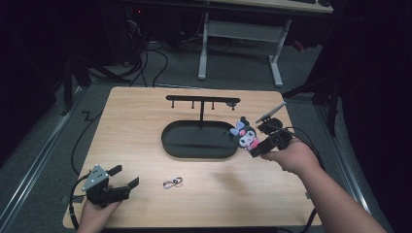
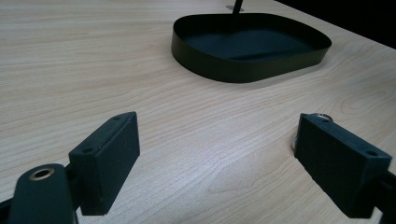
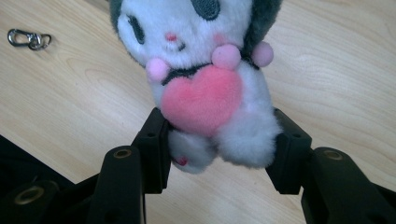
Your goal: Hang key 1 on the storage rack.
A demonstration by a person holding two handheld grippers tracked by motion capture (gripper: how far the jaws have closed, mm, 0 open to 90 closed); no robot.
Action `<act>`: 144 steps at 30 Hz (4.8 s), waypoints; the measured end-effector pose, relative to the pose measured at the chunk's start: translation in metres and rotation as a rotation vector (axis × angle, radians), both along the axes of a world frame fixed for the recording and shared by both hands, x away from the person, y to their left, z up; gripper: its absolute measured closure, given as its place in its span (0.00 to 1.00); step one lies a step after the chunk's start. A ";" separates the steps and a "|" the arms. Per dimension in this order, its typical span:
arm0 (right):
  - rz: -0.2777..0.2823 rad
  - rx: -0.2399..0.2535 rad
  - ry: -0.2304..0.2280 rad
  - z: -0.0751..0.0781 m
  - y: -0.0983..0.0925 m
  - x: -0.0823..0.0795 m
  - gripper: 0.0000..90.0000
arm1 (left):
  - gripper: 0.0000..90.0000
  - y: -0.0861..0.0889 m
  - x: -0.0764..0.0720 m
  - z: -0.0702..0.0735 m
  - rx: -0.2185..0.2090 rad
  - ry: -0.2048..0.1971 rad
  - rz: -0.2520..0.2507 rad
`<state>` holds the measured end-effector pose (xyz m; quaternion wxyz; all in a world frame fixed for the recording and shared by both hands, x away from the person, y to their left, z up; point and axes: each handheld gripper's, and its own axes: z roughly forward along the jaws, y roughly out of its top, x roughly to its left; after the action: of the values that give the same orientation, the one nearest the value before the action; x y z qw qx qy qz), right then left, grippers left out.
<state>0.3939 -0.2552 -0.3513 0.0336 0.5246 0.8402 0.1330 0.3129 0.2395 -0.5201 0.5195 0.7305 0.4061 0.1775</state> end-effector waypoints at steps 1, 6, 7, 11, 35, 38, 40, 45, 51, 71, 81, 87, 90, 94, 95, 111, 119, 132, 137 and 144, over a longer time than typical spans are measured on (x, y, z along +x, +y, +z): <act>0.000 0.000 0.000 0.000 0.000 0.000 0.55 | 0.17 0.000 0.000 0.000 0.000 0.000 0.000; 0.008 -0.010 -0.010 0.010 0.004 0.005 0.55 | 0.17 0.000 0.000 0.000 -0.004 -0.004 0.000; 0.009 -0.012 -0.012 0.013 0.005 0.006 0.55 | 0.17 0.000 -0.001 0.000 -0.004 -0.004 0.000; 0.004 -0.007 -0.014 0.022 0.005 0.009 0.55 | 0.17 -0.001 -0.001 0.000 -0.003 -0.003 -0.005; -0.027 -0.020 0.006 0.047 0.013 0.037 0.55 | 0.17 0.001 -0.001 0.001 -0.008 -0.010 -0.006; -0.030 -0.026 0.011 0.050 0.014 0.040 0.55 | 0.17 0.002 -0.001 0.001 -0.006 -0.010 -0.004; -0.033 -0.034 0.020 0.054 0.016 0.043 0.55 | 0.17 0.002 -0.001 0.001 -0.007 -0.011 -0.003; -0.039 -0.041 0.035 0.062 0.018 0.048 0.55 | 0.17 0.003 -0.001 0.001 -0.010 -0.012 -0.001; -0.054 -0.044 0.031 0.069 0.020 0.055 0.55 | 0.17 0.003 -0.001 0.001 -0.011 -0.013 0.000; -0.077 -0.046 0.018 0.060 0.018 0.066 0.55 | 0.16 0.003 -0.001 0.001 -0.009 -0.014 0.001; -0.102 -0.040 0.030 0.038 -0.001 0.062 0.55 | 0.16 0.002 0.000 0.000 -0.007 -0.010 -0.004; -0.107 -0.072 0.066 0.013 -0.008 0.058 0.55 | 0.17 0.001 0.000 -0.001 -0.004 -0.005 -0.006; -0.112 -0.069 0.071 0.002 -0.009 0.058 0.55 | 0.17 0.000 0.000 -0.001 -0.004 -0.005 -0.007; -0.104 -0.048 0.071 -0.015 -0.008 0.059 0.55 | 0.17 0.001 -0.001 -0.001 -0.002 -0.004 -0.006; -0.102 -0.044 0.065 -0.019 -0.006 0.060 0.55 | 0.17 0.001 -0.001 -0.001 -0.003 -0.004 -0.005; -0.091 0.014 0.009 -0.057 0.012 0.070 0.52 | 0.17 0.000 -0.001 -0.002 0.005 0.000 -0.012; -0.100 0.031 -0.010 -0.068 0.011 0.076 0.50 | 0.17 -0.002 0.000 -0.003 0.008 0.002 -0.013; -0.096 0.056 -0.049 -0.067 0.013 0.076 0.33 | 0.17 -0.005 0.001 -0.005 0.020 0.010 -0.020; -0.083 0.084 -0.134 -0.060 0.009 0.047 0.37 | 0.19 -0.010 0.001 -0.004 0.057 0.012 -0.031; -0.037 0.130 -0.298 -0.069 0.006 -0.008 0.43 | 0.34 -0.025 0.000 -0.005 0.117 0.049 -0.086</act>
<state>0.3857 -0.2497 -0.4206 0.1261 0.5154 0.8058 0.2629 0.3125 0.2149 -0.5251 0.4732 0.7805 0.3758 0.1602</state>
